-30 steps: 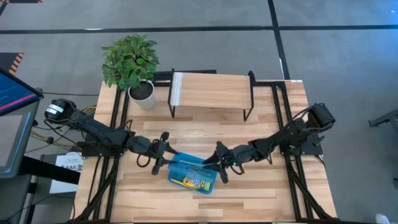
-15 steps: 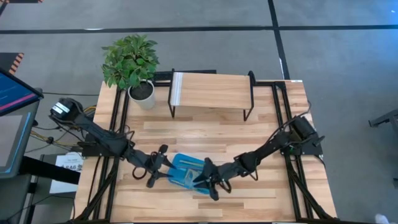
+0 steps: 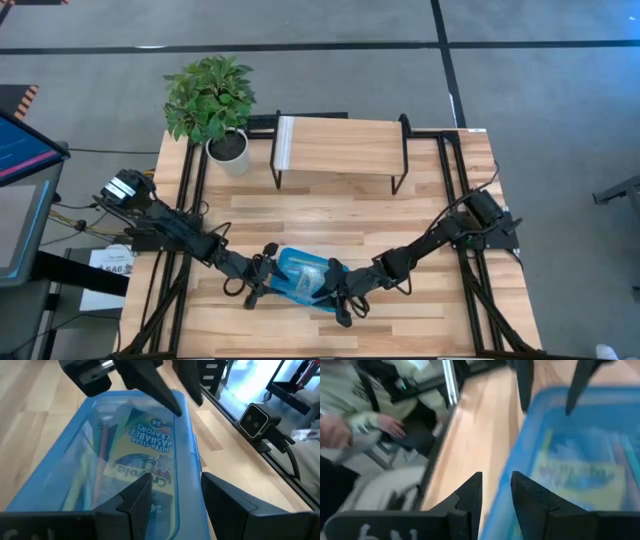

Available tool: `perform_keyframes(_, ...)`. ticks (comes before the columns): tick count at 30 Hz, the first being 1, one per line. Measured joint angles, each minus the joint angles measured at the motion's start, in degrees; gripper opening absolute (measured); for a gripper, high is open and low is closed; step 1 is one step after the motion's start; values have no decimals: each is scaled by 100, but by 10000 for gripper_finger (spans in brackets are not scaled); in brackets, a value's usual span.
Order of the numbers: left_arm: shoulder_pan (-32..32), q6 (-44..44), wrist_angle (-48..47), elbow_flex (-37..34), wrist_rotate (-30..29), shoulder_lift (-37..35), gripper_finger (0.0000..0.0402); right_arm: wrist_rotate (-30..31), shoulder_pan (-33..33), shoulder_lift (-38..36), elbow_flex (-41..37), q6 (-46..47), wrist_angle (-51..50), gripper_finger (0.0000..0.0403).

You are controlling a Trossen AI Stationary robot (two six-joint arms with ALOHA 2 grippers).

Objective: Pack school essentials
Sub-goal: Close the blue supply box

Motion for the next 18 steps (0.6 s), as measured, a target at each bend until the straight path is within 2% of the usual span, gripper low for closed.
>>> perform_keyframes(11, 2, -18, 205, 0, -10, 266, 160, 1047, 151, 2, -7, -319, -631, 127)
perform_keyframes(18, 3, -55, -46, -2, -85, 266, 160, 1123, 179, 186, 0, -318, -629, 127)
